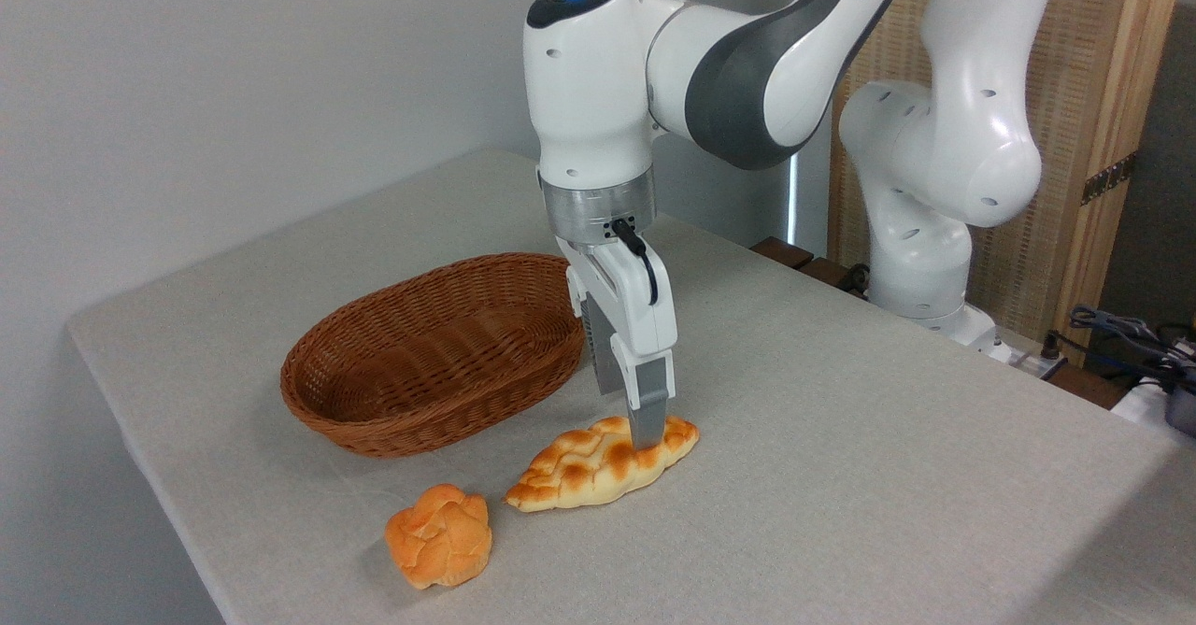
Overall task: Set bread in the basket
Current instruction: 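Lower the gripper onto the braided roll and close on it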
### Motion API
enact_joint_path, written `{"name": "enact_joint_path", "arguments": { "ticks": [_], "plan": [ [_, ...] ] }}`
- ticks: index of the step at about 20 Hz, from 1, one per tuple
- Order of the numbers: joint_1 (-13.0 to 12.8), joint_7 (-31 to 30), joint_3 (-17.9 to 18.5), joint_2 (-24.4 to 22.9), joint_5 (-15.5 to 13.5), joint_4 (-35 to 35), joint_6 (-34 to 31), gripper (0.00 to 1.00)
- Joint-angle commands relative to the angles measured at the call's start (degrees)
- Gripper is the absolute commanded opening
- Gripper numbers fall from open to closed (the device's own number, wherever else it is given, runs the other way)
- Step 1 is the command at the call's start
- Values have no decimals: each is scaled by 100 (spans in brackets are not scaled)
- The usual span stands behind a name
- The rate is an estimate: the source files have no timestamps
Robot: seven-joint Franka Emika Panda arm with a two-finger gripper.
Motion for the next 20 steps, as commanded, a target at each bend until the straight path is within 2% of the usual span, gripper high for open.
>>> {"name": "enact_joint_path", "arguments": {
  "ticks": [1,4,6,10,12,13,15,16,18,20],
  "plan": [
    [-83,101,221,-11,434,-86,214,100],
    [-232,101,361,50,479,-86,319,100],
    [-469,92,563,95,479,-95,450,100],
    [-1233,92,1274,200,470,-130,811,100],
    [-1392,92,1451,226,470,-130,960,99],
    [-1393,92,1460,226,470,-130,1004,91],
    [-1393,101,1460,235,470,-130,1101,63],
    [-1401,101,1460,235,470,-130,1162,56],
    [-1393,110,1460,235,479,-130,1163,45],
    [-1393,145,1460,235,479,-130,1163,43]
  ]
}}
